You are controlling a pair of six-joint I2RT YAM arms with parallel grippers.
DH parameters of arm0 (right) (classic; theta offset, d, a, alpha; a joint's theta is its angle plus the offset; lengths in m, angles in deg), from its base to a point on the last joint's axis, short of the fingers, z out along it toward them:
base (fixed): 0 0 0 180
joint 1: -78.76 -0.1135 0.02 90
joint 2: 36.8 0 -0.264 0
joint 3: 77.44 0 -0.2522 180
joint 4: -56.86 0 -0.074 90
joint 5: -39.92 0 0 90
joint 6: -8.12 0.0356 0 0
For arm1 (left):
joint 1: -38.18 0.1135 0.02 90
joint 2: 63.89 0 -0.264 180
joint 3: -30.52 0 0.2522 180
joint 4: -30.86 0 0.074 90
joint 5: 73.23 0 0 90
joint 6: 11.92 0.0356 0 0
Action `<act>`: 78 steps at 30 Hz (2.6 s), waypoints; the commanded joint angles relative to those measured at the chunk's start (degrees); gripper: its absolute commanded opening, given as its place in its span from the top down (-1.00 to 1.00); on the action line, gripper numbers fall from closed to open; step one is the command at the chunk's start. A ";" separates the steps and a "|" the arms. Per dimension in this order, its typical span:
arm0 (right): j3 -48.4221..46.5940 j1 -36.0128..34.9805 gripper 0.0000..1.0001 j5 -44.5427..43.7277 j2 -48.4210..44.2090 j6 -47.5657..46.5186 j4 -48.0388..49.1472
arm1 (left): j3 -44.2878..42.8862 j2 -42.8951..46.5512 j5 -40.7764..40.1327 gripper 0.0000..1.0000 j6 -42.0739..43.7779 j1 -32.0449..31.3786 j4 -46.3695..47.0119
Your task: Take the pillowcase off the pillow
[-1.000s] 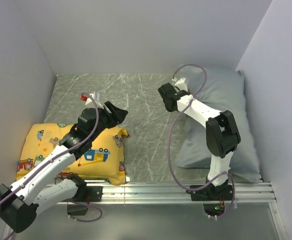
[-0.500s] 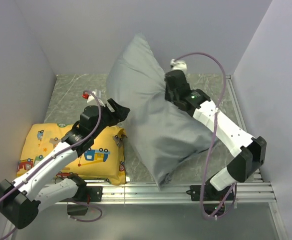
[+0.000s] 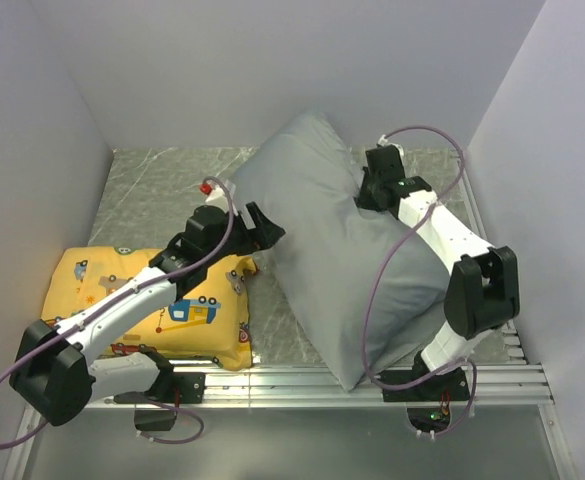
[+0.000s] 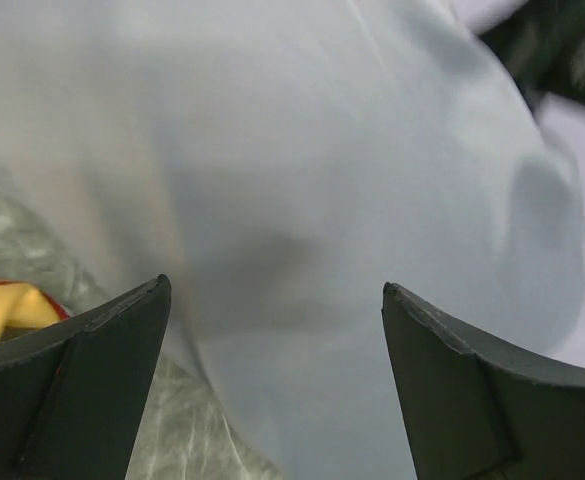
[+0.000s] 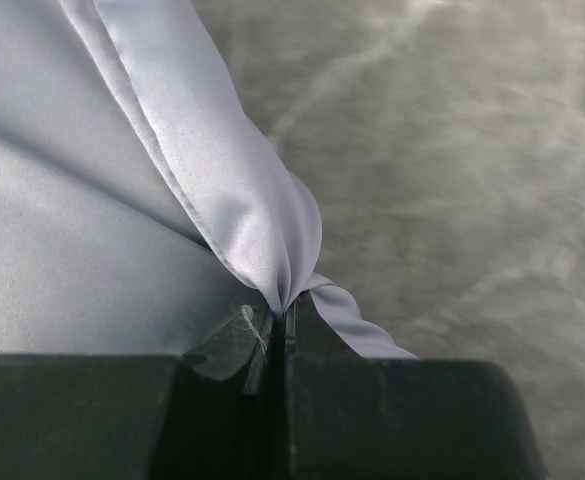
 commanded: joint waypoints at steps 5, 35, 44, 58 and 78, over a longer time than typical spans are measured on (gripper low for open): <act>-18.37 -1.25 1.00 15.78 11.92 2.85 4.48 | -4.95 -1.39 1.59 -0.86 6.86 -7.87 0.40; -7.08 3.85 -0.54 4.99 -11.61 5.76 1.75 | -26.73 -29.85 -28.91 -0.03 13.99 -26.88 -10.68; 16.19 3.76 -0.54 12.96 -31.56 8.04 5.53 | -29.13 -32.51 -21.37 0.99 8.98 -12.65 -10.08; 44.96 -7.58 -0.02 5.89 -51.34 21.48 13.08 | -31.68 -34.18 -12.49 0.99 4.50 -4.64 -9.02; 53.94 -0.72 0.64 -4.59 -36.50 27.03 26.80 | -30.62 -31.54 -8.00 0.99 3.70 -1.56 -7.61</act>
